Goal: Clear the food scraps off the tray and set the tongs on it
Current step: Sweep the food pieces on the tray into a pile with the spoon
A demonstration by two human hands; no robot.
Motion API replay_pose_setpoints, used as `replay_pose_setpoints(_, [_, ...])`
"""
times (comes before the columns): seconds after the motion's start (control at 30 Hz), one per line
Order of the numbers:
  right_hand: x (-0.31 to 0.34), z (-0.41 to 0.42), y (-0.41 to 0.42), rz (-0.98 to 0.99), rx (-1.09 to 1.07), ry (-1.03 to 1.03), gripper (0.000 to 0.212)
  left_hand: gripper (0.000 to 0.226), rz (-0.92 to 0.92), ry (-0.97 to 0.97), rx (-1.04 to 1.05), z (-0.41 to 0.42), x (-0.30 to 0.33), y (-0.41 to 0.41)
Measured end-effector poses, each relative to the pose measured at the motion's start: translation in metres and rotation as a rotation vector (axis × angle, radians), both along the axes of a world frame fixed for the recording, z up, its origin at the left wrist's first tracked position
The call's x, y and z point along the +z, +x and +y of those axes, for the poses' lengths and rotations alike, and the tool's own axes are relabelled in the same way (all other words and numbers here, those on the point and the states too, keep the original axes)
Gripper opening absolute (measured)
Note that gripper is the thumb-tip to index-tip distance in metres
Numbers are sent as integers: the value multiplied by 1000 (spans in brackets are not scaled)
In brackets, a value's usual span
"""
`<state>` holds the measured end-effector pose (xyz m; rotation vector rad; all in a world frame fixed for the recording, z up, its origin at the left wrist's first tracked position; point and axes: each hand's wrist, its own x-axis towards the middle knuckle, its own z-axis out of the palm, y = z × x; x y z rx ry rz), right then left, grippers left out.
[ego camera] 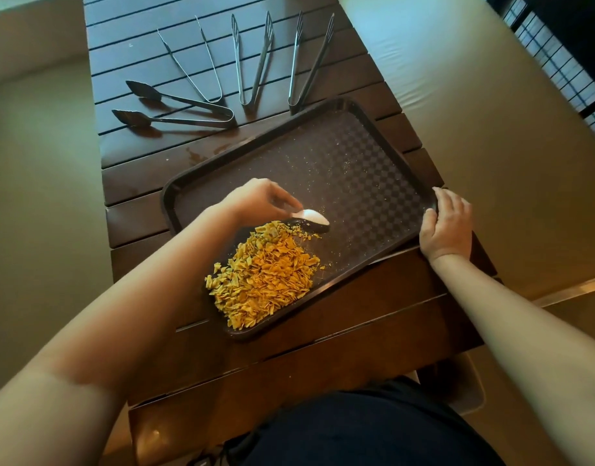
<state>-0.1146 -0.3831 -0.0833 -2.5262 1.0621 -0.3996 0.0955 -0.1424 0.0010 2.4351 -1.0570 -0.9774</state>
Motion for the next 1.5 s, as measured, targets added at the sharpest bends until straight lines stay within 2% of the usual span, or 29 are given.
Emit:
replay_pose_setpoints(0.2, [0,-1,0,-2,3,-3,57,18,-141,172,-117,4,4,5])
replay_pose_setpoints(0.5, [-1,-1,-1,0,9,-1,55,17,-107,235,-54,53,4,31])
replay_pose_setpoints(0.63, [-1,-1,0,-4,7,0,55,14,-101,203,-34,64,3,35])
replay_pose_setpoints(0.77, [0,-1,0,-2,4,2,55,14,-29,-25,126,58,7,39])
replay_pose_setpoints(0.83, [0,0,0,0,6,0,56,15,-4,-76,169,47,4,36])
replay_pose_setpoints(0.93, [0,0,0,2,5,1,55,17,21,-27,177,36,-4,32])
replay_pose_setpoints(1.07, [0,0,0,-6,3,-1,54,14,143,78,167,42,-7,30])
replay_pose_setpoints(1.2, [0,0,0,-5,5,-1,54,12,118,187,77,46,1,30])
replay_pose_setpoints(1.37, [0,0,0,0,2,2,54,19,-3,-43,144,18,4,18])
replay_pose_setpoints(1.5, [0,0,0,-2,5,4,54,20,-5,-6,129,10,-4,13])
